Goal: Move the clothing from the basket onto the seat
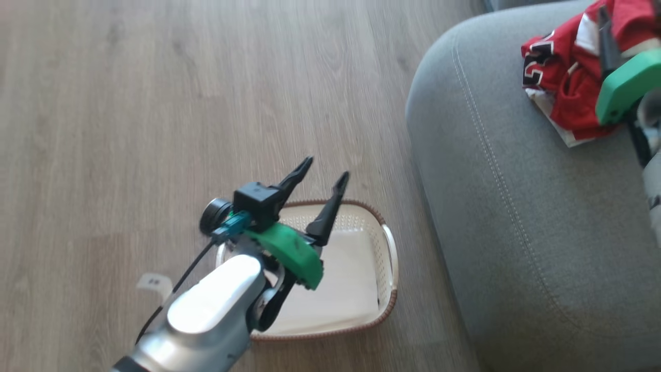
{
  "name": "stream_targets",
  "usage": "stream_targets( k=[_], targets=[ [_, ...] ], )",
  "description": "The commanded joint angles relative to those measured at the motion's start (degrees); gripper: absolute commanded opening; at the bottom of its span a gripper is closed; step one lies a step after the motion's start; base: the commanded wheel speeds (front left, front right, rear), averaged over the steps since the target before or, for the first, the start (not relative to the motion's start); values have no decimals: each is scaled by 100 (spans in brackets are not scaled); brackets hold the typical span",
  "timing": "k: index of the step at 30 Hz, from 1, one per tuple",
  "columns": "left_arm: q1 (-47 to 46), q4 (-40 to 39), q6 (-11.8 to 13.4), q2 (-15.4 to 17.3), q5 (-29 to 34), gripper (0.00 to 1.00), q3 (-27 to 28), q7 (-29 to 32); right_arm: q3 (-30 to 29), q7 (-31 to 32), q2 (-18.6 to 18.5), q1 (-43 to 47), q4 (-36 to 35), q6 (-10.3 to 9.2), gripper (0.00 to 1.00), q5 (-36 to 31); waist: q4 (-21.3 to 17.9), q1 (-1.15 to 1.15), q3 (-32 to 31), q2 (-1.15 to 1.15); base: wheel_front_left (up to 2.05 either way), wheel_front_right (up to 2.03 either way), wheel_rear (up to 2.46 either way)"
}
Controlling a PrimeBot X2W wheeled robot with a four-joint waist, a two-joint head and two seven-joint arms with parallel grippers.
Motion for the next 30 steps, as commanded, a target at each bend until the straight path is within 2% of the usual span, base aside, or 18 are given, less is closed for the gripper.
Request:
stream_targets(
  k=[1,8,15,24,30],
  targets=[
    [-35,-68,53,205,-46,100,277,-79,145,-52,54,97,-276,-2,100,132,89,0,-194,0,0,0,0],
    [333,-16,291,524,-181,100,694,-213,359,-52,231,712,-1008,-2,100,540,248,0,-486,0,0,0,0],
    [875,-239,626,844,-214,100,1151,-261,90,-52,545,1591,-1963,-2,100,640,429,0,-707,0,0,0,0],
    [2027,-1045,1163,1209,-24,100,1895,-269,-208,-8,1281,3204,-3599,-2,100,385,687,0,-927,0,0,0,0],
    [2759,-1553,1416,1346,138,100,2250,-270,-305,197,1553,4208,-4545,-2,100,318,827,0,-993,0,0,0,0]
  ],
)
